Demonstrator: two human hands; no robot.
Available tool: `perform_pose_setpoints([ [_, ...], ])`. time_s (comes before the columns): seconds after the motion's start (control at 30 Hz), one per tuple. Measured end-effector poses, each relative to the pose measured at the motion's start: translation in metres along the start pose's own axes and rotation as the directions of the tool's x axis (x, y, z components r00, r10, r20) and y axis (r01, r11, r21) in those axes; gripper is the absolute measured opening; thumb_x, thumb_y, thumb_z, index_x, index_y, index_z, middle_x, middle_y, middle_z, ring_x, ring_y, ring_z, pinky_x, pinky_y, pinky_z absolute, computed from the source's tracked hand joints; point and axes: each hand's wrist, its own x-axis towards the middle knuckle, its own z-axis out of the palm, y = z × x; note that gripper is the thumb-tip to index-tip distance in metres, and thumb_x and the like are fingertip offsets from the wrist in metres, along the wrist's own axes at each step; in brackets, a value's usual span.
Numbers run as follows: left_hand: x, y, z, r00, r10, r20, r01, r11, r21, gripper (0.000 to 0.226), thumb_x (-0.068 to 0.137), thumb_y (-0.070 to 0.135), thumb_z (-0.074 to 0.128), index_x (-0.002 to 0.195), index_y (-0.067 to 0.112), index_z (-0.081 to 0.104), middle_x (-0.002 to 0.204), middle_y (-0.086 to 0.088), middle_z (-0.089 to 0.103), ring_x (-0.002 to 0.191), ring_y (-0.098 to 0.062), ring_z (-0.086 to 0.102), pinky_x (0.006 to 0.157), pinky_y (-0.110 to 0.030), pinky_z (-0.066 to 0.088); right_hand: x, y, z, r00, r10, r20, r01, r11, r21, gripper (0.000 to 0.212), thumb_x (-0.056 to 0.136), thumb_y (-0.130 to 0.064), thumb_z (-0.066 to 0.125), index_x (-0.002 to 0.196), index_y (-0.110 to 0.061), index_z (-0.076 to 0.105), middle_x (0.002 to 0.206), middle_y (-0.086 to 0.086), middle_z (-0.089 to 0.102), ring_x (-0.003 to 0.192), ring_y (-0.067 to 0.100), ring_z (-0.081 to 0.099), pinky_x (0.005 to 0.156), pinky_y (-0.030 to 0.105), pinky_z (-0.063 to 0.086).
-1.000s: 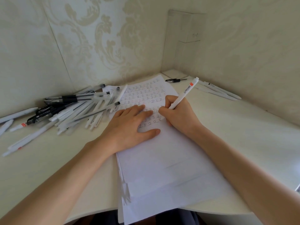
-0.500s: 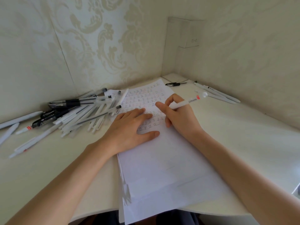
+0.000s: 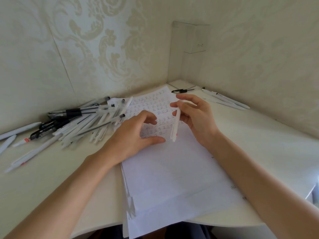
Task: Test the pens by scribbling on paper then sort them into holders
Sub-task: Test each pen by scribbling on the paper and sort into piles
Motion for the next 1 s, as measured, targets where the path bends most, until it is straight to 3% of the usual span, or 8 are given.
perform_pose_setpoints([
  [0.13,-0.004,0.014,0.003,0.985,0.158,0.069,-0.149,0.982,-0.121,0.055,0.063,0.045,0.073,0.112,0.038,0.05,0.101,0.014,0.063,0.098,0.003,0.056,0.088,-0.006,0.036,-0.003,0.003,0.006,0.997,0.04,0.06,-0.042,0.999,0.026,0.011,0.091,-0.001,0.057,0.101,-0.004,0.061,0.087,0.016,0.068,0.065,0.019,0.067,0.064,0.026,0.054],
  [0.23,-0.003,0.013,0.009,0.97,0.227,0.093,-0.215,0.969,-0.121,0.051,0.068,0.039,0.072,0.116,0.026,0.061,0.103,0.011,0.064,0.097,-0.001,0.058,0.091,-0.012,0.04,-0.004,0.005,0.01,0.994,0.041,0.098,-0.04,0.999,-0.012,0.011,0.091,-0.003,0.058,0.101,-0.006,0.061,0.086,0.014,0.069,0.067,0.02,0.068,0.064,0.029,0.055],
  [0.37,-0.002,0.006,0.011,0.967,0.247,0.059,-0.237,0.96,-0.148,0.044,0.073,0.034,0.072,0.115,0.022,0.064,0.101,0.014,0.063,0.097,-0.002,0.058,0.091,-0.019,0.042,-0.004,0.003,0.009,0.996,0.007,0.094,-0.006,1.0,-0.008,0.01,0.091,-0.002,0.058,0.099,-0.007,0.061,0.086,0.013,0.069,0.067,0.02,0.068,0.064,0.029,0.056],
  [0.53,0.002,0.0,0.012,0.977,0.211,-0.021,-0.211,0.977,-0.015,0.03,0.082,0.019,0.061,0.111,0.018,0.057,0.107,0.002,0.056,0.097,0.0,0.051,0.083,-0.007,0.035,-0.006,0.004,0.013,0.991,-0.068,0.119,0.083,0.988,-0.13,0.02,0.096,-0.007,0.051,0.112,-0.015,0.061,0.101,0.008,0.069,0.078,0.016,0.07,0.07,0.029,0.058],
  [0.63,0.004,-0.004,0.0,0.938,0.093,-0.333,-0.074,0.995,0.069,0.015,0.091,0.009,0.05,0.106,0.012,0.055,0.107,-0.003,0.054,0.089,-0.002,0.053,0.073,-0.009,0.037,-0.002,0.003,0.01,0.991,-0.094,0.099,0.111,0.976,-0.185,0.026,0.097,-0.012,0.052,0.12,-0.022,0.058,0.113,0.001,0.065,0.088,0.014,0.07,0.07,0.025,0.057],
  [0.77,0.003,-0.021,-0.03,0.76,-0.011,-0.65,0.26,0.921,0.288,0.021,0.092,-0.003,0.04,0.108,0.004,0.051,0.104,-0.013,0.054,0.088,-0.03,0.055,0.069,-0.026,0.029,0.006,0.004,-0.001,0.995,-0.102,0.016,0.103,0.962,-0.254,0.027,0.097,-0.015,0.05,0.122,-0.017,0.059,0.121,-0.001,0.061,0.086,0.012,0.068,0.066,0.024,0.056],
  [0.9,-0.003,-0.032,-0.042,0.664,-0.211,-0.717,0.602,0.72,0.346,0.027,0.086,-0.001,0.044,0.111,0.006,0.051,0.108,-0.017,0.057,0.105,-0.037,0.048,0.083,-0.044,0.03,0.009,0.009,-0.003,0.994,-0.107,-0.008,0.098,0.944,-0.316,0.02,0.097,-0.017,0.05,0.114,-0.022,0.06,0.115,-0.006,0.061,0.082,0.011,0.065,0.06,0.021,0.053],
  [1.0,-0.005,-0.036,-0.039,0.653,-0.292,-0.699,0.679,0.634,0.37,0.026,0.081,0.006,0.052,0.107,0.002,0.054,0.113,-0.024,0.051,0.112,-0.039,0.041,0.094,-0.05,0.026,0.01,0.013,-0.003,0.996,-0.087,0.011,0.083,0.904,-0.418,0.015,0.096,-0.013,0.05,0.1,-0.021,0.062,0.107,-0.007,0.062,0.081,0.01,0.063,0.06,0.02,0.052],
])
